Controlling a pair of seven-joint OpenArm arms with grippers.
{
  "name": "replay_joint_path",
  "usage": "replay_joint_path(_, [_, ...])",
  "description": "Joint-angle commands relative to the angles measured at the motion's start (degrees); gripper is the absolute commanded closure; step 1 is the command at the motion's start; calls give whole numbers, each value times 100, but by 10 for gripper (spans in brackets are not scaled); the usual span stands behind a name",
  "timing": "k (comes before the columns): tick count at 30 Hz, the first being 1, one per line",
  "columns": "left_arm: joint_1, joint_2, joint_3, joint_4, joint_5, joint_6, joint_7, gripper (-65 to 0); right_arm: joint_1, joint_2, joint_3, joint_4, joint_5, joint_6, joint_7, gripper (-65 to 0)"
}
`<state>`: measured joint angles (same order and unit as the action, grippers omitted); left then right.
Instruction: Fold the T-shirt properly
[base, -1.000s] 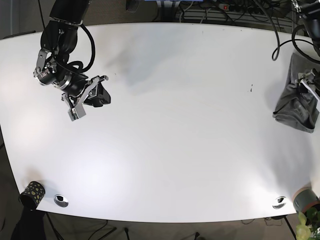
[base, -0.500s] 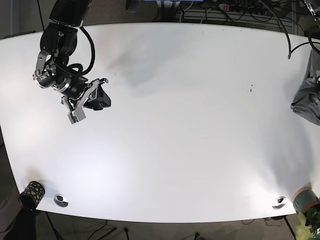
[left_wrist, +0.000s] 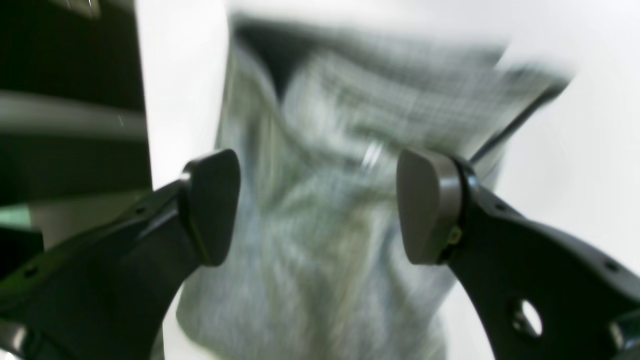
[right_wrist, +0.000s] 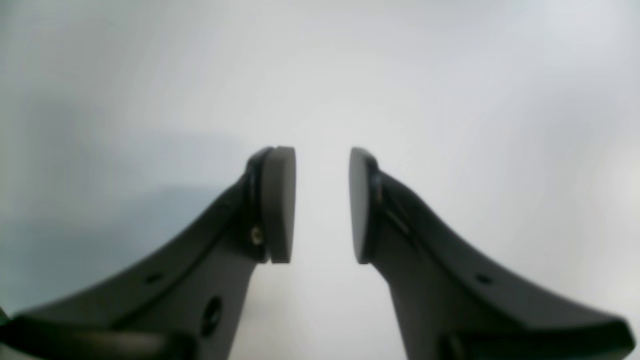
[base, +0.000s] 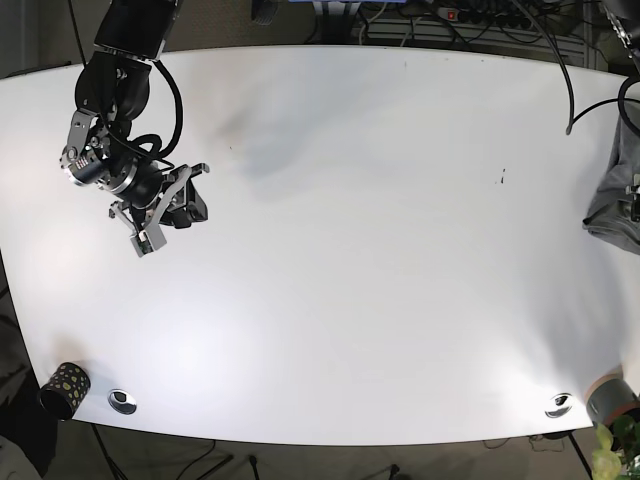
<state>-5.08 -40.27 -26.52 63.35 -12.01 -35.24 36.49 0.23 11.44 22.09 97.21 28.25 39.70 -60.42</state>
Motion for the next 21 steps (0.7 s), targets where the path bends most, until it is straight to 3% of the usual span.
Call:
replay_joint_path(1, [-50,-144,-25,394,-34,-14,-84,-453,192,73,20,130,-139,30,130,-166])
replay_joint_path(4, [-68,14,142,720,-34,-5,-93,-451,245,82,38,130,-350,30,183,-166])
replay_joint_path(9, [-32,454,257,1282,27,250,-383,-449,245,100,20,138,-843,30,930,-166])
replay_joint_path(13, [108,981,485,1608,660,742,-1139,-453,272,65,46,95,-1634,30,1493,-166])
replay_joint_path(16, [179,1447,635,1731,1074,812,-1755,-453,263,38,20,86,-2267,30,1985,-166])
replay_joint_path(21, [179,2133,661,1713,1777,1032,-2555,-453,236,-269,222,-64,-3568,30,3075,-168])
